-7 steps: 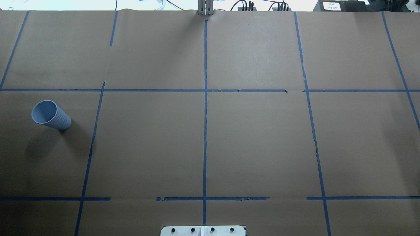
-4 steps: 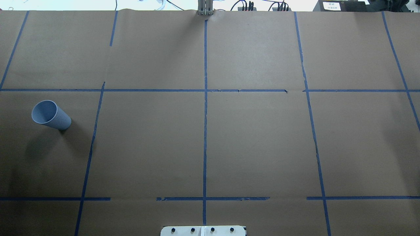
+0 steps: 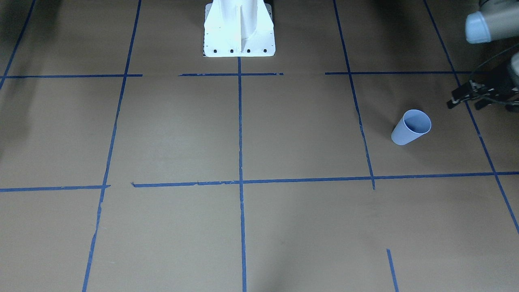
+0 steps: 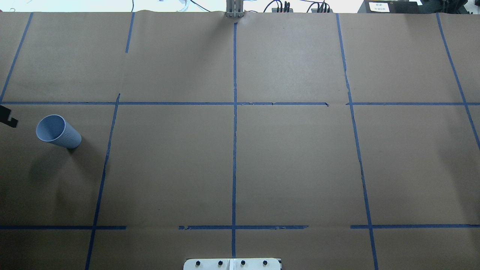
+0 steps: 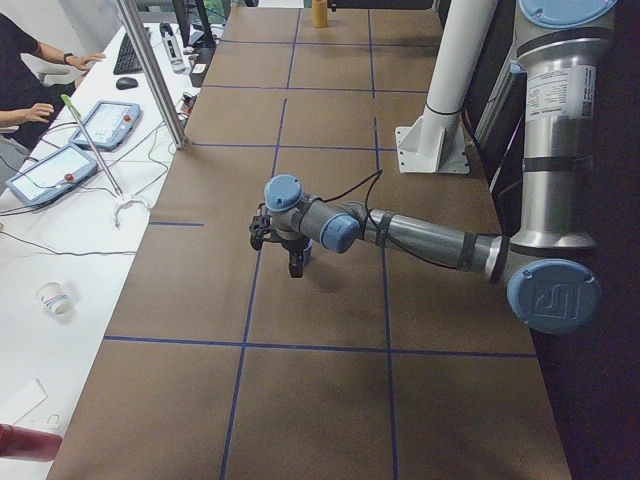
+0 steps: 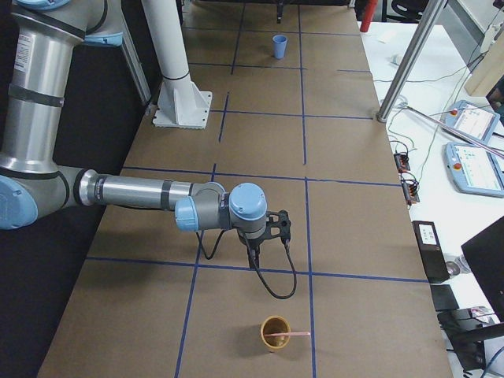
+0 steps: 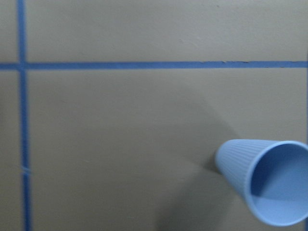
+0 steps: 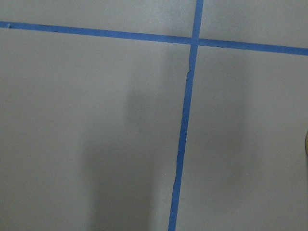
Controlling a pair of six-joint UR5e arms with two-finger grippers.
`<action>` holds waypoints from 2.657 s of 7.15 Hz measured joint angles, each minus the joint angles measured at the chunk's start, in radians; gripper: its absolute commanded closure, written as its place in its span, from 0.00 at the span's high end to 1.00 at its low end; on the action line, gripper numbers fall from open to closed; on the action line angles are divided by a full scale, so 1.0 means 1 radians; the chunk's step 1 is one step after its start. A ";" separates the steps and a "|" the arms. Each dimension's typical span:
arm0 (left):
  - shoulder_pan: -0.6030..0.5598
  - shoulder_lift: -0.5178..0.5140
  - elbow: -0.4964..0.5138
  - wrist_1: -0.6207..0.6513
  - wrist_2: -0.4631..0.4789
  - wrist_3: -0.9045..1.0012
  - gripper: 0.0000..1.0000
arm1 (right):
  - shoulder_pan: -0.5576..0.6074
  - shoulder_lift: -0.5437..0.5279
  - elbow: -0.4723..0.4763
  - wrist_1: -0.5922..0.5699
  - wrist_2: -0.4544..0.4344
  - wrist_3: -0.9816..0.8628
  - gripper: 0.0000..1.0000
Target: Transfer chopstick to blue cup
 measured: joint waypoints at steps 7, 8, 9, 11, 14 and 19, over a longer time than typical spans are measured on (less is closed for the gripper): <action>0.135 -0.099 0.099 -0.004 0.069 -0.100 0.00 | -0.002 0.000 -0.010 0.000 0.000 -0.010 1.00; 0.142 -0.104 0.097 -0.003 0.068 -0.101 0.00 | -0.002 0.000 -0.010 0.000 0.000 -0.010 1.00; 0.146 -0.120 0.081 -0.001 0.064 -0.107 0.00 | -0.003 0.000 -0.010 0.000 0.000 -0.009 1.00; 0.163 -0.233 0.011 0.043 0.059 -0.232 0.00 | -0.003 0.001 -0.010 0.001 0.001 -0.011 1.00; 0.384 -0.575 -0.036 0.250 0.165 -0.559 0.00 | -0.003 0.001 -0.010 0.023 0.001 -0.022 1.00; 0.596 -0.869 0.219 0.268 0.339 -0.643 0.00 | -0.005 0.000 -0.033 0.060 0.007 -0.018 1.00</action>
